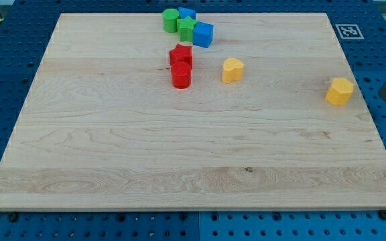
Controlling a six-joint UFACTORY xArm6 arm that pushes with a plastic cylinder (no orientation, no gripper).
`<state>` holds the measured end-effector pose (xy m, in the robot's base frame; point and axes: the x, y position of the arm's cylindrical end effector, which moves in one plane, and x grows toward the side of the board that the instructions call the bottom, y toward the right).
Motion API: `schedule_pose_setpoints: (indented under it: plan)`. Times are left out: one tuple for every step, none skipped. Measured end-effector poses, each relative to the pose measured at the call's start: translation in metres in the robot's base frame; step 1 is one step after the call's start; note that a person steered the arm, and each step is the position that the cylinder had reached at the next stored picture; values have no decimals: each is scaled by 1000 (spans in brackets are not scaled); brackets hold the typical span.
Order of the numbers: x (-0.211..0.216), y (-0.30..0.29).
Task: Push the yellow hexagon below the yellow heart
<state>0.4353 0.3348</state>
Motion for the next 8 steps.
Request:
schedule_pose_setpoints:
  plan:
    - [0,-25]
    - [0,-57]
    - [-4,-81]
    - [-22,-102]
    - [-35,-119]
    - [-30,-125]
    - [-25,-140]
    - [-24,-164]
